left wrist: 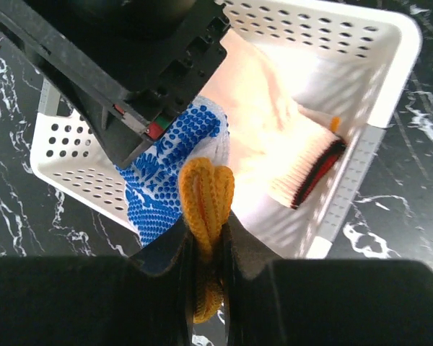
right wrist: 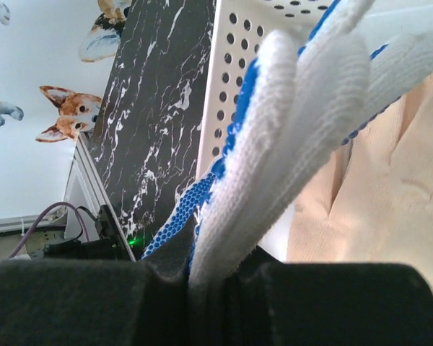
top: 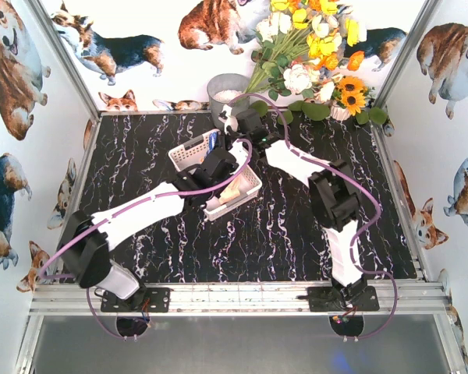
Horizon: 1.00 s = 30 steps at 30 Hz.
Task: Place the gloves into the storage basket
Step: Place the glove in the bin.
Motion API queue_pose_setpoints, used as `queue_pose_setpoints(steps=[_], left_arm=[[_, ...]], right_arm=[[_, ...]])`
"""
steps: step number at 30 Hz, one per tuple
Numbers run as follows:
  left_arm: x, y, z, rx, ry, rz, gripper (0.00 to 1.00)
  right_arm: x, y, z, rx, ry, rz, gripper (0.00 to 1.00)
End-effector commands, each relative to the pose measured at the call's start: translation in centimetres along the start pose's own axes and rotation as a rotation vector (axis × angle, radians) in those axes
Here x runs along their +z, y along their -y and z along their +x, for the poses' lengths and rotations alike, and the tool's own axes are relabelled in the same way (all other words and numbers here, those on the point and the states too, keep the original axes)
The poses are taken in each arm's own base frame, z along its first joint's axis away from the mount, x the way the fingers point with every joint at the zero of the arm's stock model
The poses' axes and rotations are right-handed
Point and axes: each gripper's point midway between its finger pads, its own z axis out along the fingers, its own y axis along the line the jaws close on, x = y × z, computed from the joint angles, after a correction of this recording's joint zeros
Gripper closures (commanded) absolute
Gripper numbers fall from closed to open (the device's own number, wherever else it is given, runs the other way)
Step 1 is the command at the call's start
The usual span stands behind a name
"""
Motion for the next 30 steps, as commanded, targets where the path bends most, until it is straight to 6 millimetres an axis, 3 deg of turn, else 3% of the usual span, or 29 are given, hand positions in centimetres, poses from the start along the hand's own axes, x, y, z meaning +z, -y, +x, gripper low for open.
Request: queue_pose_setpoints(steps=[1,6,13,30], left_arm=[[1.3,-1.3,-1.4,0.029,0.016,-0.051,1.0],[3.0,-0.3,-1.1,0.037,-0.007,-0.027,1.0],[4.6,1.6,1.1,0.056,-0.049,0.042,1.0],[7.0,3.9,4.6,0.068,-0.112,0.104,1.0]], right_arm=[[1.4,-0.6,-4.2,-0.131,0.097,-0.088,1.0],[2.6,1.7,-4.2,-0.115,0.087,-0.071,1.0],[3.0,3.9,-2.6,-0.124,0.057,-0.011,1.0],[3.6,6.3,-0.7,-0.127,0.023,0.027,1.0]])
